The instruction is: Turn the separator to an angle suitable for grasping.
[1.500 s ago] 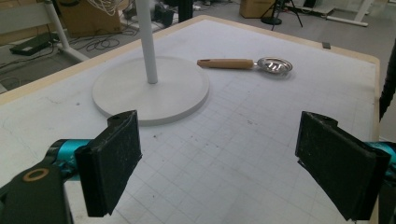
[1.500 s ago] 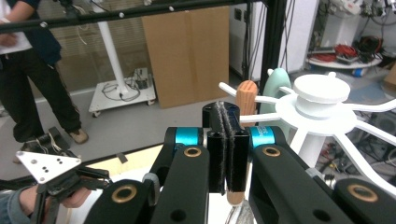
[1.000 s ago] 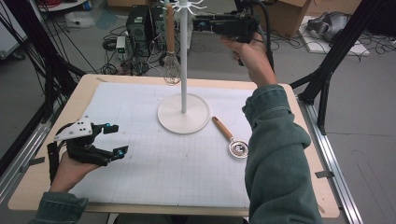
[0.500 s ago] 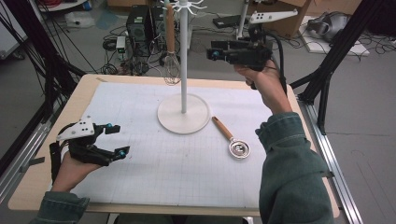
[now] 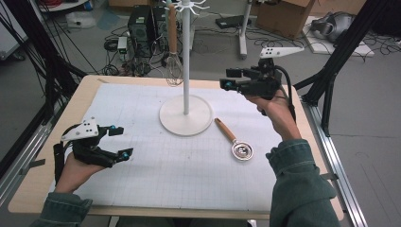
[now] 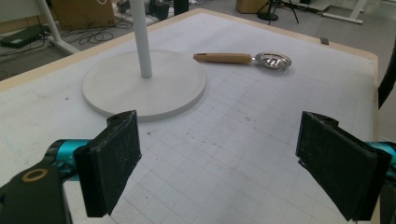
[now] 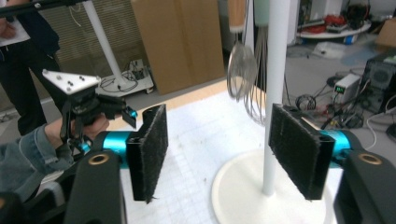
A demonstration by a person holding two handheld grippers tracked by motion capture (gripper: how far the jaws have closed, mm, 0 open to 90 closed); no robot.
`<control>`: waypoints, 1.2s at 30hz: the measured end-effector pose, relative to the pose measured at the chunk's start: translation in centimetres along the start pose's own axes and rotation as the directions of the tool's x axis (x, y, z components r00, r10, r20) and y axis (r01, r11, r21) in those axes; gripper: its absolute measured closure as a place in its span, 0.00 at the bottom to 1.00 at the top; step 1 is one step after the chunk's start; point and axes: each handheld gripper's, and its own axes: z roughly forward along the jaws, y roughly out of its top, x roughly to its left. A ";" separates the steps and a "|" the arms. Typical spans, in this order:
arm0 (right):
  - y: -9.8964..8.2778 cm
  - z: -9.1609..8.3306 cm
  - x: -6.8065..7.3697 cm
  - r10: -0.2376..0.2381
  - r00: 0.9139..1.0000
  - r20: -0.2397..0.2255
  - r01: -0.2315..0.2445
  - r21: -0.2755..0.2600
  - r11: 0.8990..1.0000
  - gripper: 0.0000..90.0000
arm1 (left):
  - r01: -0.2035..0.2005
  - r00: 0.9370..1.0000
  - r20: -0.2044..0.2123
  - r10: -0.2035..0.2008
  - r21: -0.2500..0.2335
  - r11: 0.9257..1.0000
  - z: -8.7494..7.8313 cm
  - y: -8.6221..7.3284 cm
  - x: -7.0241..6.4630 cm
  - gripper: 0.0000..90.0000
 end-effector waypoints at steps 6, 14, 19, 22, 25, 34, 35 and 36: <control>-2.3 -0.3 -0.2 0.010 1.000 0.003 -0.010 0.016 1.000 0.38 | 0.002 1.000 0.000 -0.002 0.001 1.000 0.0 0.0 -0.2 0.16; -5.5 -0.7 -0.2 0.035 0.999 0.030 -0.036 0.024 0.999 0.34 | 0.001 1.000 0.001 -0.001 0.011 1.000 0.4 -0.1 -0.3 0.16; -7.6 -1.0 -0.2 0.049 0.998 0.049 -0.051 0.031 0.998 0.34 | 0.003 1.000 0.005 -0.003 0.015 1.000 0.6 -0.3 -0.3 0.16; -8.9 -1.1 -0.4 0.062 0.996 0.070 -0.065 0.044 0.997 0.34 | 0.001 1.000 0.001 -0.001 0.016 1.000 0.6 -0.3 -0.4 0.16; -10.0 -1.1 -0.6 0.069 0.994 0.087 -0.074 0.055 0.996 0.34 | -0.001 1.000 0.002 0.001 0.018 1.000 0.7 -0.3 -0.4 0.16; -12.7 -1.3 -1.5 0.089 0.984 0.156 -0.105 0.098 0.990 0.34 | -0.002 1.000 0.015 0.002 0.020 1.000 1.2 -0.2 -0.5 0.16; -13.0 -1.3 -1.6 0.088 0.982 0.166 -0.106 0.102 0.989 0.34 | -0.001 1.000 0.016 0.001 0.020 1.000 1.1 -0.2 -0.4 0.16; -13.3 -1.3 -1.7 0.095 0.981 0.171 -0.115 0.108 0.988 0.34 | -0.002 1.000 0.013 0.002 0.018 1.000 1.1 -0.2 -0.4 0.16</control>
